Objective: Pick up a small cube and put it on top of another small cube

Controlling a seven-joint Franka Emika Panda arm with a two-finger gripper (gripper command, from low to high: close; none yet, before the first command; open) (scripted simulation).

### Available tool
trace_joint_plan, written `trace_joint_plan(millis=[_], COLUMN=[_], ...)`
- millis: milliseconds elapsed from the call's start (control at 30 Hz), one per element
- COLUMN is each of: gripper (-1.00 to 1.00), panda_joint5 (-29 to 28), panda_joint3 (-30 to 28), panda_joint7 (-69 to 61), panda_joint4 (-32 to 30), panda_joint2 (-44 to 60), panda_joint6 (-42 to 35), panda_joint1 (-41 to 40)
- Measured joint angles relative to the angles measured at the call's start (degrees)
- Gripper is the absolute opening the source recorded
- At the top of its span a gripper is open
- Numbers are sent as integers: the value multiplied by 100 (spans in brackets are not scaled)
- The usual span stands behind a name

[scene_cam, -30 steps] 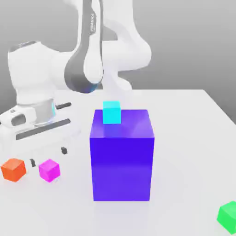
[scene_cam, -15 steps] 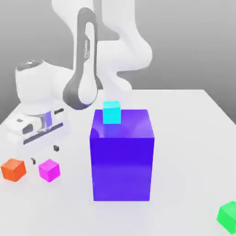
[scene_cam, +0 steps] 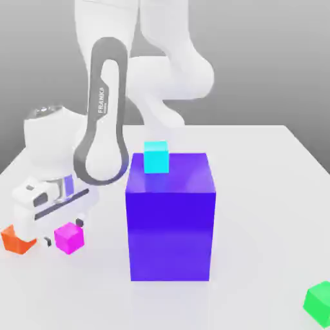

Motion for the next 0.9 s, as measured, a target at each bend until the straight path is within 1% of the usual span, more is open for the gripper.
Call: trace_joint_plan(millis=[33,67,267,333,500,667,800,900], gripper=[0,-100,-100,-100,-100,-100,-100,-100], panda_joint5=[192,303,369,172,-814,-1954,-2991,-3742], panda_joint3=[188,288,337,143,-665,-1524,-2059,-2322], panda_joint7=[-172,-270,-330,-150,676,1550,2301,2826], panda_joint4=[29,46,55,25,-120,-280,-415,-513], panda_joint2=[115,179,212,91,-423,-894,-1225,-1429], panda_joint6=[70,105,116,40,-214,-392,-492,-562], panda_joint1=[-155,-237,-277,-114,507,1124,1420,1466])
